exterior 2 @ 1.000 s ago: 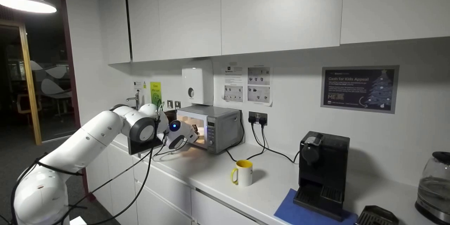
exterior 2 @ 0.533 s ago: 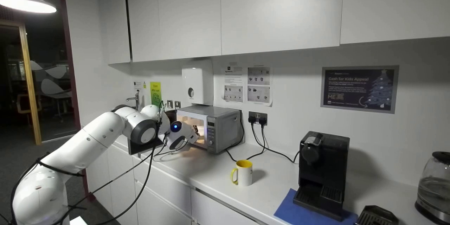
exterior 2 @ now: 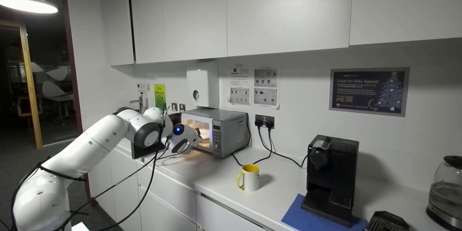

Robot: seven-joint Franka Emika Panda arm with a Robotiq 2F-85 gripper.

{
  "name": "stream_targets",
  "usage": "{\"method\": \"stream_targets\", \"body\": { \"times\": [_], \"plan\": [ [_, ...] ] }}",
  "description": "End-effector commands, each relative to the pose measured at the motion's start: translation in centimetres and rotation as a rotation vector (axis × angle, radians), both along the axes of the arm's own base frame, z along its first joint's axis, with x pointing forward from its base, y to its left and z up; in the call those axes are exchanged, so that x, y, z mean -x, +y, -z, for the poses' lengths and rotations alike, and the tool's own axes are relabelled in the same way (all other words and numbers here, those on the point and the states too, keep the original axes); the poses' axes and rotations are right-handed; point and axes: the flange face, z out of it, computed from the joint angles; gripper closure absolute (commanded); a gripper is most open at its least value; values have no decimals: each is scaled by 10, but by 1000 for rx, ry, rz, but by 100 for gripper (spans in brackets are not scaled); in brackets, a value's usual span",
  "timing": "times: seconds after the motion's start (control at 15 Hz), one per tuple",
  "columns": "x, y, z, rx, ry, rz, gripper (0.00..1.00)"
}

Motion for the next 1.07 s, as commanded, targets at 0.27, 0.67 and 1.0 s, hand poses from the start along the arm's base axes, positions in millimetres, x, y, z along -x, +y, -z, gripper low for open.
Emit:
{"method": "stream_targets", "body": {
  "times": [0.27,0.67,1.0],
  "plan": [
    [24,-3,-29,41,11,26,99],
    [42,-19,-42,77,40,102,99],
    [54,-15,-46,83,57,118,99]
  ]
}}
